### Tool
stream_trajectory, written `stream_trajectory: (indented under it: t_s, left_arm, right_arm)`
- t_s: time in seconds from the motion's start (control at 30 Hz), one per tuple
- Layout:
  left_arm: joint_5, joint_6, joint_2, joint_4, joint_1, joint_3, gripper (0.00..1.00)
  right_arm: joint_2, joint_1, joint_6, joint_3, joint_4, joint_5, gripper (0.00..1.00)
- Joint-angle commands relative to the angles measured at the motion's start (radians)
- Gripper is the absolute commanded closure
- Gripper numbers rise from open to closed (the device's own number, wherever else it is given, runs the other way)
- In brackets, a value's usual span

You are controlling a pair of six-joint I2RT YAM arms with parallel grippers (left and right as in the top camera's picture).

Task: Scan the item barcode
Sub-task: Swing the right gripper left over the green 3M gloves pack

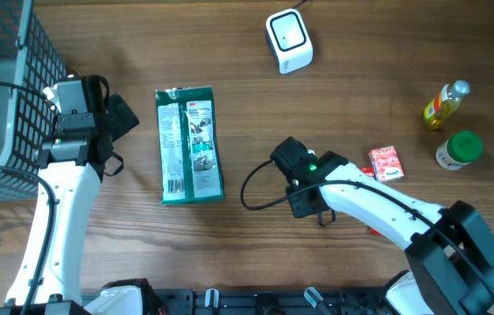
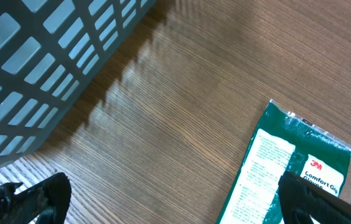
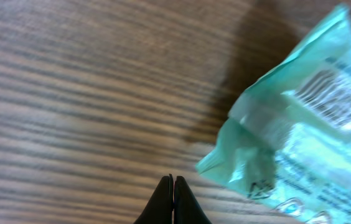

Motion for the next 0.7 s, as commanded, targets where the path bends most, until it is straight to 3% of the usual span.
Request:
stream_trajectory:
  t_s: [0.0,0.3,0.67]
  left_arm:
    - [-0.013,0.012,-0.005,0.0,0.006,0.008,0.0]
    - [-0.013,0.012,-0.005,0.0,0.006,0.008,0.0]
    - [-0.013,0.012,-0.005,0.0,0.006,0.008,0.0]
  right_arm:
    - [0.009,-0.021,0.036,-0.006,0.005,0.111,0.96]
    - [0.009,-0.142,0.045,-0.007,0.037,0.141,0.96]
    - [0.009,-0.248,0.18,-0.008,0.122,0.141,0.95]
